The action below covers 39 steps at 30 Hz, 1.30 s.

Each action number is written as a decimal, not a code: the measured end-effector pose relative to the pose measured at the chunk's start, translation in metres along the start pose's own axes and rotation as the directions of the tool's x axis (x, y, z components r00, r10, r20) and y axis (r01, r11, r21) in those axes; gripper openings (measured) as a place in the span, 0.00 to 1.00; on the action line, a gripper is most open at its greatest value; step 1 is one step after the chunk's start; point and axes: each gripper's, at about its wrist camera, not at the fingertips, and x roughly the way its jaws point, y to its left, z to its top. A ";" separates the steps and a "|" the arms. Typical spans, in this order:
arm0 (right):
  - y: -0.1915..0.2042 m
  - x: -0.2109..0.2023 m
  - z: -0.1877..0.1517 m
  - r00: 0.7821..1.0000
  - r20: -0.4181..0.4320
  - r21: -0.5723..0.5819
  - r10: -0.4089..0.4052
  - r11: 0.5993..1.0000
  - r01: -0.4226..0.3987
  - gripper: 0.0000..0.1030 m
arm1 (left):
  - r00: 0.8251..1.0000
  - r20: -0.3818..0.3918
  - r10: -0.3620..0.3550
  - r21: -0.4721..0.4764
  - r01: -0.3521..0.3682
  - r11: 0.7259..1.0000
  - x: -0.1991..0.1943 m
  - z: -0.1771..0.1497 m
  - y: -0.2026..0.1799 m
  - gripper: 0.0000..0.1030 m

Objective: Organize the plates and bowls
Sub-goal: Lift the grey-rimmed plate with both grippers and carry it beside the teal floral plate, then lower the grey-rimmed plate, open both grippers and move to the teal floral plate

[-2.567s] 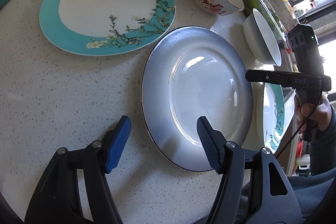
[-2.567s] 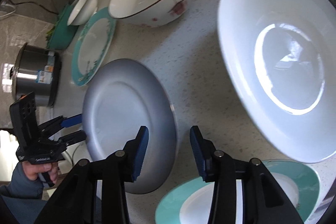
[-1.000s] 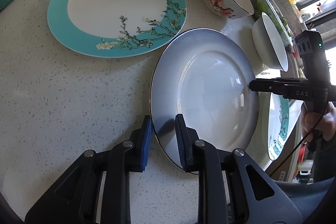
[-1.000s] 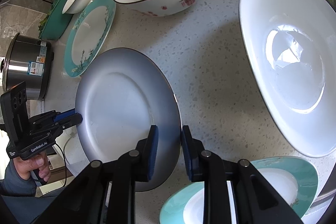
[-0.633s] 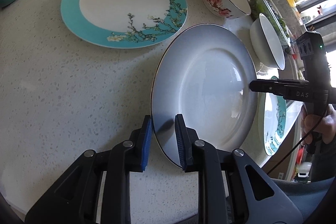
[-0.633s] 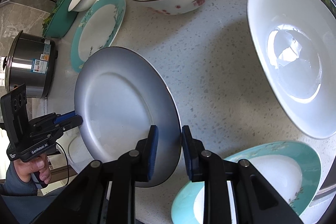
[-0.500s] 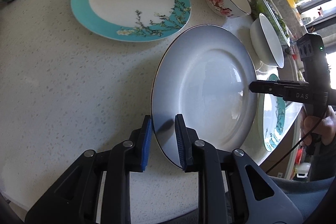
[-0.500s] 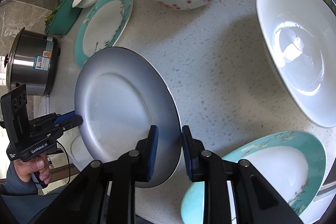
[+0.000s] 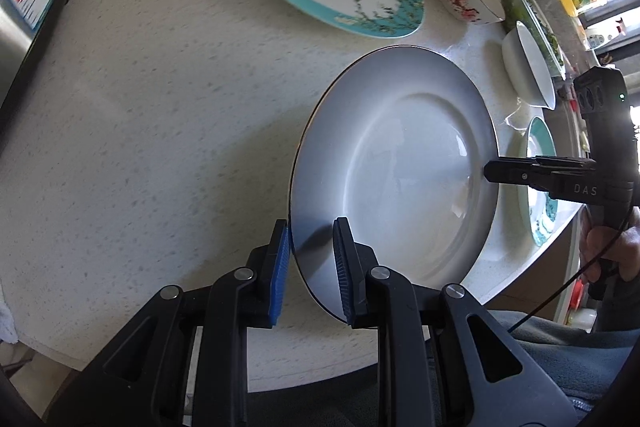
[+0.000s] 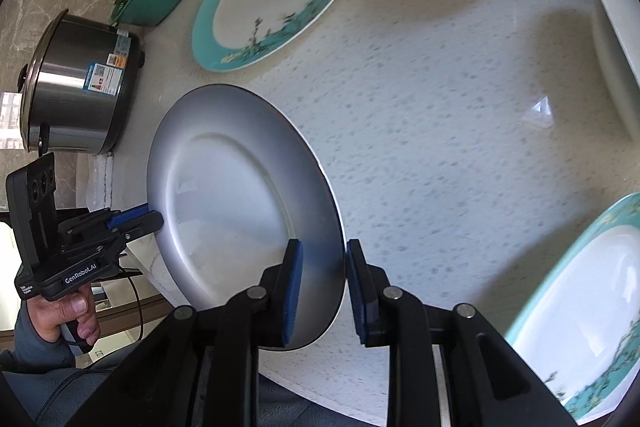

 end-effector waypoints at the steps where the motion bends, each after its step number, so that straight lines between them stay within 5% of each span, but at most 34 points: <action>1: 0.000 0.003 -0.001 1.000 -0.003 0.005 0.003 1.000 -0.002 0.25 | 1.000 0.001 0.004 0.006 -0.004 1.000 -0.001 -0.002 0.004 0.18; 19: 0.009 0.027 -0.004 0.999 0.020 0.040 -0.034 0.999 0.033 0.25 | 1.000 -0.011 0.009 0.041 -0.009 0.999 0.017 -0.003 0.026 0.22; 25: 0.012 0.028 -0.008 0.999 0.045 0.039 -0.024 0.999 0.022 0.35 | 1.000 -0.007 0.001 0.034 -0.001 0.999 0.021 -0.003 0.023 0.27; 29: 0.009 0.006 -0.010 0.992 0.123 0.050 -0.005 0.999 -0.001 0.45 | 0.999 0.044 -0.005 0.027 0.004 1.000 -0.002 0.000 0.031 0.66; 32: 0.001 -0.023 -0.002 0.972 0.235 0.061 0.024 0.997 -0.040 0.52 | 0.991 0.134 -0.011 0.002 0.011 1.000 -0.027 0.019 0.038 0.72; 37: -0.021 -0.057 0.033 0.890 0.423 0.108 0.170 0.966 -0.236 0.57 | 0.967 0.254 -0.036 0.019 0.032 0.999 -0.040 0.079 0.033 0.72; 39: -0.025 -0.054 0.053 0.874 0.446 0.122 0.193 0.954 -0.273 0.58 | 0.963 0.264 -0.047 0.011 0.046 0.999 -0.033 0.104 0.031 0.72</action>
